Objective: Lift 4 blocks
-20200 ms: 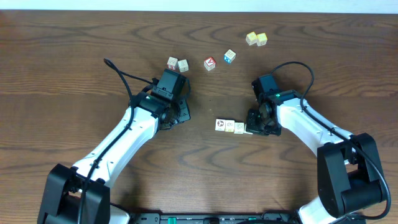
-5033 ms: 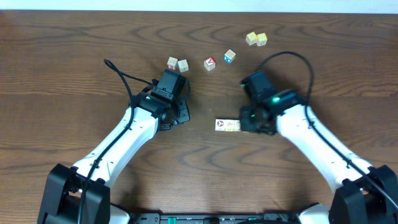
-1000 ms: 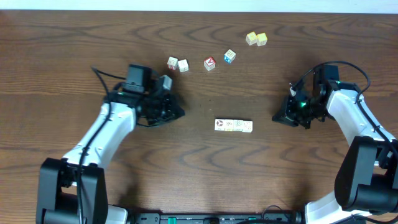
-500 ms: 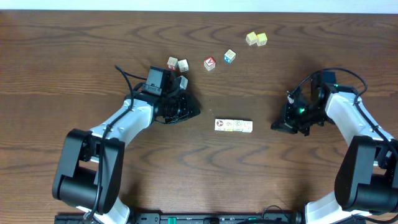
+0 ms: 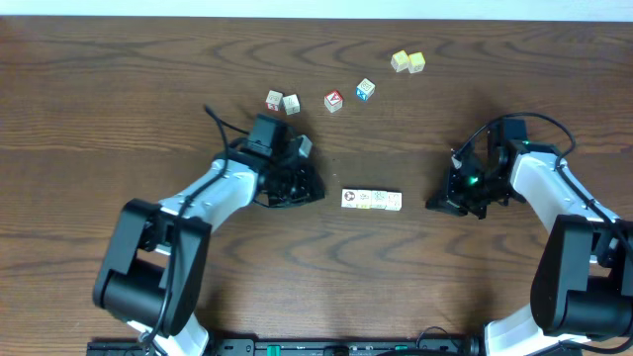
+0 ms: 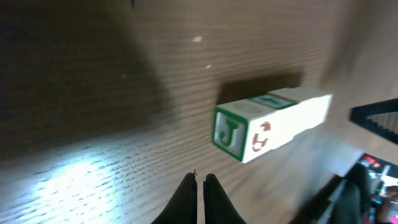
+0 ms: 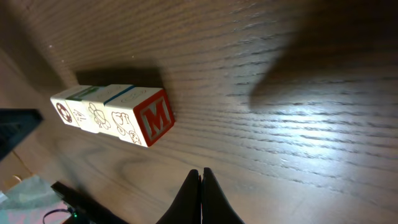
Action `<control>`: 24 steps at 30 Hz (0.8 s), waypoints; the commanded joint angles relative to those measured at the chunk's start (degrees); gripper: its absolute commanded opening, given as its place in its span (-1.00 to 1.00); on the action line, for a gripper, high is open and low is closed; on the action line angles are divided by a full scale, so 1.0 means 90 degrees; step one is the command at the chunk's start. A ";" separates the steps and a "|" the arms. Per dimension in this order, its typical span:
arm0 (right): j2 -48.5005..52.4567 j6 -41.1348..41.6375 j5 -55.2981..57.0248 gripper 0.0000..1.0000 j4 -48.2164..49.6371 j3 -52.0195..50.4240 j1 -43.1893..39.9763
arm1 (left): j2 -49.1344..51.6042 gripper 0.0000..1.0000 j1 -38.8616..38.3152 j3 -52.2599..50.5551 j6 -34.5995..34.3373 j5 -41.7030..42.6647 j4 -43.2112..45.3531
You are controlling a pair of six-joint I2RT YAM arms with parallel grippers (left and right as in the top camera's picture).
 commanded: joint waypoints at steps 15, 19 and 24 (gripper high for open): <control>0.0029 0.0495 0.0651 -0.97 0.0250 -0.0078 0.0449 | 0.0143 -0.86 -0.0782 -0.0104 -0.0260 -0.1826 0.0760; 0.0029 0.0495 0.0685 -0.97 0.0442 -0.0078 0.0622 | 0.0143 -0.85 -0.0928 -0.0104 -0.0262 -0.1834 0.0874; 0.0029 0.0593 0.0979 -0.97 0.0656 -0.0078 0.0826 | 0.0143 -0.85 -0.0976 -0.0104 -0.0270 -0.1843 0.0821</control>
